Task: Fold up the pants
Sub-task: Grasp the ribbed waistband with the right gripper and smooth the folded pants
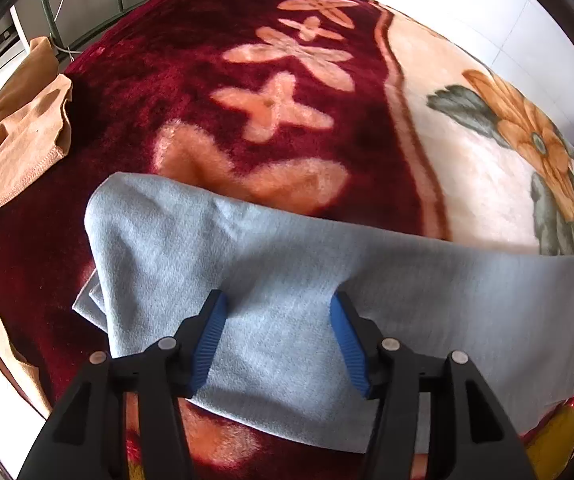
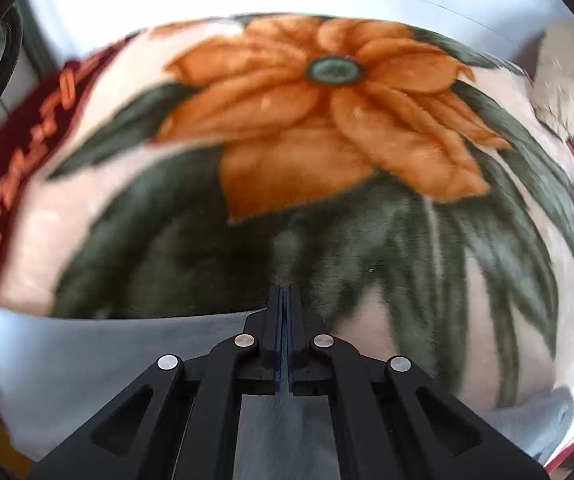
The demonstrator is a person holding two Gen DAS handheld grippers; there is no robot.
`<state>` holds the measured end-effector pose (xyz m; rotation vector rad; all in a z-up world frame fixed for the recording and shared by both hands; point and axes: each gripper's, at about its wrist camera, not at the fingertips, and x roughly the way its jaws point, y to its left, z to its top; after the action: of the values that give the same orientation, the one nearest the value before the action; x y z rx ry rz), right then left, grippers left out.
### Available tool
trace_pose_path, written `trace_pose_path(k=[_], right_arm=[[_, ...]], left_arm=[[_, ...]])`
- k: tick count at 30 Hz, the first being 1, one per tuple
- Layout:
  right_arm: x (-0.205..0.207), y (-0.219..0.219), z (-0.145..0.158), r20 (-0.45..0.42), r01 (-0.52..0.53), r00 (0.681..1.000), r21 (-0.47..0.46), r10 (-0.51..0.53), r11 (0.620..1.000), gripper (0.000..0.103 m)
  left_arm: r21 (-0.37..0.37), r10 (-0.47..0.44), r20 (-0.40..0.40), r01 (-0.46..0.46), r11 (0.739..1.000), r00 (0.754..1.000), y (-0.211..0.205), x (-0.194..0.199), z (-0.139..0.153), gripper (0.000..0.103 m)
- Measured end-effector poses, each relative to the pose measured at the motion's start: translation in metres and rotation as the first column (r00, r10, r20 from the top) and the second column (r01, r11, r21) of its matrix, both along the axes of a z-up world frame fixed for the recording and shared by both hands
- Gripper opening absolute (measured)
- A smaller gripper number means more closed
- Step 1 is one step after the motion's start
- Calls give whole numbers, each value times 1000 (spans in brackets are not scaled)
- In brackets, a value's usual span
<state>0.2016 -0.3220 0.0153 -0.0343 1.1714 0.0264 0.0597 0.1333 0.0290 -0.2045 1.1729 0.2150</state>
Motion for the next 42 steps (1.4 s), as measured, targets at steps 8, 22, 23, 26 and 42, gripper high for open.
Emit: trace_pose_path(k=[8, 22, 23, 26, 42], right_arm=[[-39, -33, 46, 51, 99, 993, 138, -107, 986, 21], [-198, -150, 71, -7, 406, 913, 116, -408, 907, 32], [-208, -160, 68, -19, 439, 898, 115, -440, 891, 32], [-228, -178, 62, -43, 491, 871, 131, -490, 861, 32], [-235, -199, 26, -82, 610, 783, 295, -617, 735, 4]], left_arm=[[-22, -13, 7, 13, 1000, 1000, -11, -2, 11, 57], [-141, -230, 52, 235, 962, 972, -114, -8, 24, 57], [-144, -244, 48, 248, 958, 969, -121, -10, 24, 57], [-140, -280, 36, 283, 949, 959, -135, -15, 23, 57], [-140, -335, -42, 326, 935, 941, -158, -40, 6, 57]])
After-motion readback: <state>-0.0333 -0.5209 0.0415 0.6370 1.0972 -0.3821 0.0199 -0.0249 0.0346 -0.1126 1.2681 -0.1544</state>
